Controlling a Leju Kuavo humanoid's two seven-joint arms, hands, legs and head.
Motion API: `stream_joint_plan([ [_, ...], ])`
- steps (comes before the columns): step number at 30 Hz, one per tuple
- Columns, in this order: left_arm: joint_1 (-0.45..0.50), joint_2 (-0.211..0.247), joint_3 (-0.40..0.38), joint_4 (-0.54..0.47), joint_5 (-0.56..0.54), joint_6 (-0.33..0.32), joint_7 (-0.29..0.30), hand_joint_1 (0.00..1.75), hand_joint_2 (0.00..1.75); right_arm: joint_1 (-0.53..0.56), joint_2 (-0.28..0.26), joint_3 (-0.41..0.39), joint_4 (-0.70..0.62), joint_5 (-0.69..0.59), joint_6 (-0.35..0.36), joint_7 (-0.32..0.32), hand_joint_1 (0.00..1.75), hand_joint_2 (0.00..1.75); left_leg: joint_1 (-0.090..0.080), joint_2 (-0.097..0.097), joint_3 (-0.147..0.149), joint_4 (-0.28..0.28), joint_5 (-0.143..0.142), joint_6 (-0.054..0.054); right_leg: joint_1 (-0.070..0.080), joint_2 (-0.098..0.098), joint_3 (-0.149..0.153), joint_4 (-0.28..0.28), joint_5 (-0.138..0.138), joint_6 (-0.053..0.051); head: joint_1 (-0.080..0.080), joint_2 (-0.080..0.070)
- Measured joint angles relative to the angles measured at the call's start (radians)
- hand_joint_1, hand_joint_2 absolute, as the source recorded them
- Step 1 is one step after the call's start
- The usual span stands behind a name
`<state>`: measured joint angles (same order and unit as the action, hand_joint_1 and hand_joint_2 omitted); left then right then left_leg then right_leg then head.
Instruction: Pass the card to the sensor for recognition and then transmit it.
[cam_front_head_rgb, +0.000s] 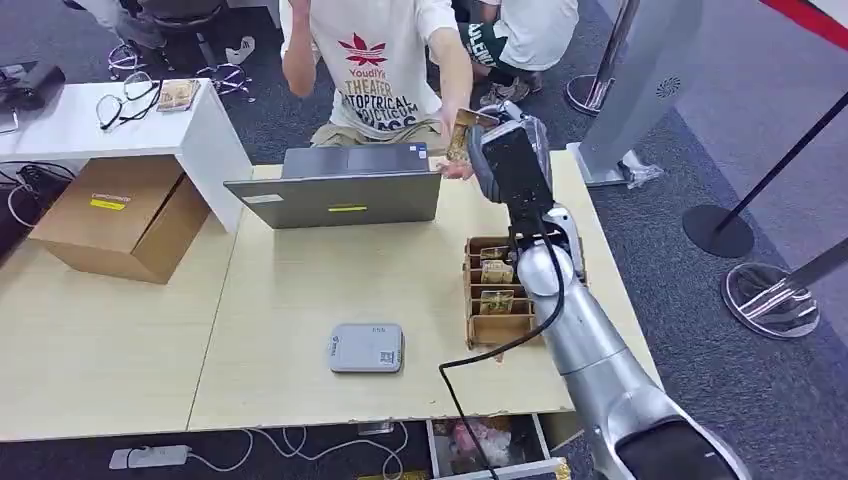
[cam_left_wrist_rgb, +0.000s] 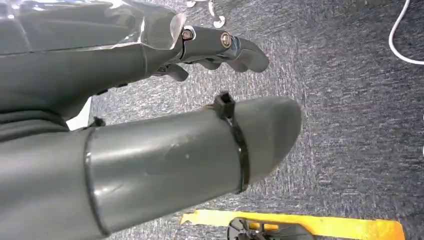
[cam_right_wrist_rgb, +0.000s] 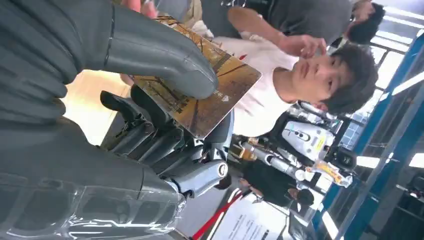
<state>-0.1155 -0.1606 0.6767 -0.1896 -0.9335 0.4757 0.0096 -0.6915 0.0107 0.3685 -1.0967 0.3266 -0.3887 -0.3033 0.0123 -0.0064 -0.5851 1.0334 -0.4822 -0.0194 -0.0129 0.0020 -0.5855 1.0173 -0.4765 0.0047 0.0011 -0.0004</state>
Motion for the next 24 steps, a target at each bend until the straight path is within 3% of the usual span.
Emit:
stream_joint_plan([
  [12,-0.005,0.015,-0.003,0.0,0.018,-0.047,0.021,0.0,0.0,-0.106,0.008,-0.025,0.142,0.063,-0.012,0.021,1.71,1.75,0.0,0.0,0.0,0.0,0.0,0.0,0.0,0.0,0.0,0.0,0.0,0.0,0.0,0.0],
  [13,-0.005,0.016,-0.003,0.0,0.019,-0.047,0.021,0.0,0.0,-0.109,0.009,-0.025,0.149,0.064,-0.012,0.021,0.98,1.75,0.0,0.0,0.0,0.0,0.0,0.0,0.0,0.0,0.0,0.001,0.0,0.0,0.0,0.0],
  [14,-0.005,0.017,-0.003,0.0,0.022,-0.046,0.021,0.0,0.0,-0.11,0.011,-0.025,0.157,0.064,-0.012,0.02,0.0,1.75,0.0,0.0,0.0,0.0,0.0,0.0,0.0,0.0,0.0,0.0,0.0,0.0,0.0,0.0],
  [24,0.004,0.021,-0.003,0.0,0.042,-0.037,-0.002,0.0,0.0,-0.11,0.034,-0.025,0.201,0.072,-0.002,0.008,0.0,1.75,0.0,0.0,-0.001,0.0,0.0,0.0,0.0,0.0,0.0,0.0,0.0,0.0,0.0,0.0],
])
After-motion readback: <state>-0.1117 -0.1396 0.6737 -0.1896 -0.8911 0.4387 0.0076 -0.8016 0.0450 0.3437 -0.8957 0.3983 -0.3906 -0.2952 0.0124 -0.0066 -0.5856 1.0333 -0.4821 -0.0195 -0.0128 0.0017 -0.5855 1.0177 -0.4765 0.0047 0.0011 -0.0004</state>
